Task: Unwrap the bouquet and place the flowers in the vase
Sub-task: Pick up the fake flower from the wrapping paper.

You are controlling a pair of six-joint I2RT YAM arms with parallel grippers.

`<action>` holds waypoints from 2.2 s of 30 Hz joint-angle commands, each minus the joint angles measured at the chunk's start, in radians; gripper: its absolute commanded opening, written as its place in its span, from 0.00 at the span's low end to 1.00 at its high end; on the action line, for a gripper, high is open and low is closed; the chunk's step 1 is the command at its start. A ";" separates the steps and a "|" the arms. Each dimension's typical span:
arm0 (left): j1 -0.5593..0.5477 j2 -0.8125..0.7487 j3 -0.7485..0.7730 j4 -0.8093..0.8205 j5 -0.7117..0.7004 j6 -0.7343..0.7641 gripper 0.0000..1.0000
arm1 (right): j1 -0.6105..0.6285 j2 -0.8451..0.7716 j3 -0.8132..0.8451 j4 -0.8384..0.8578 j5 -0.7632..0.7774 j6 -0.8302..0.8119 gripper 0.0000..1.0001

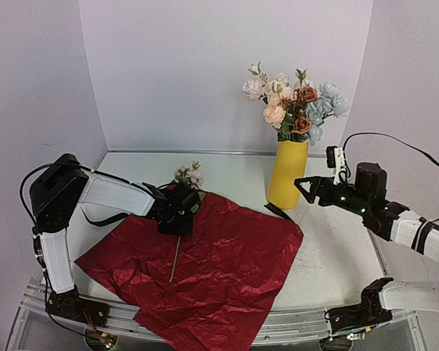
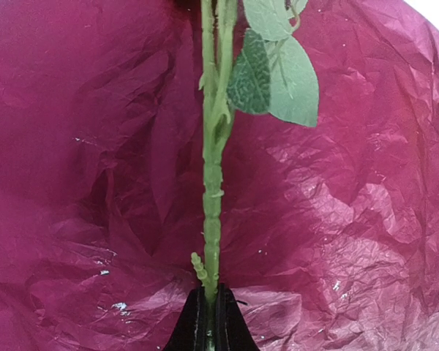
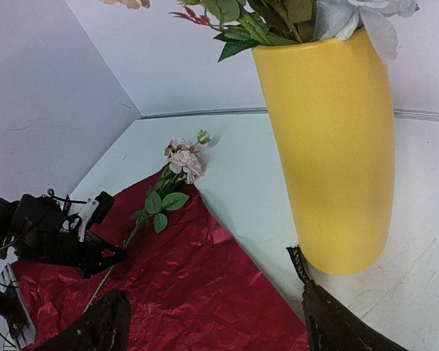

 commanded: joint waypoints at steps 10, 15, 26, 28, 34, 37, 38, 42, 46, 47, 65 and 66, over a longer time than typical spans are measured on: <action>-0.025 -0.269 0.022 -0.029 -0.041 0.092 0.00 | 0.001 0.030 0.062 0.066 -0.085 0.111 0.79; -0.030 -0.419 -0.005 0.062 0.066 0.142 0.00 | 0.012 0.063 0.103 0.141 -0.192 0.235 0.78; -0.049 -0.684 -0.180 0.439 0.364 0.216 0.00 | 0.231 0.218 0.334 0.235 -0.189 0.438 0.70; -0.051 -0.700 -0.199 0.488 0.422 0.219 0.00 | 0.266 0.251 0.371 0.246 -0.172 0.452 0.67; -0.081 -0.706 -0.191 0.523 0.513 0.255 0.00 | 0.337 0.334 0.452 0.322 -0.176 0.491 0.56; -0.106 -0.704 -0.184 0.527 0.522 0.277 0.00 | 0.366 0.367 0.489 0.324 -0.180 0.492 0.51; -0.112 -0.704 -0.183 0.527 0.524 0.283 0.00 | 0.374 0.375 0.498 0.325 -0.180 0.492 0.50; -0.129 -0.704 -0.182 0.532 0.530 0.298 0.00 | 0.405 0.408 0.525 0.329 -0.180 0.489 0.44; -0.138 -0.694 -0.180 0.534 0.543 0.303 0.00 | 0.428 0.430 0.537 0.351 -0.186 0.494 0.37; -0.139 -0.693 -0.180 0.534 0.543 0.304 0.00 | 0.431 0.434 0.539 0.351 -0.184 0.494 0.34; -0.149 -0.694 -0.190 0.534 0.558 0.306 0.04 | 0.439 0.440 0.546 0.373 -0.199 0.490 0.21; -0.149 -0.694 -0.191 0.534 0.558 0.306 0.04 | 0.438 0.442 0.546 0.376 -0.202 0.491 0.22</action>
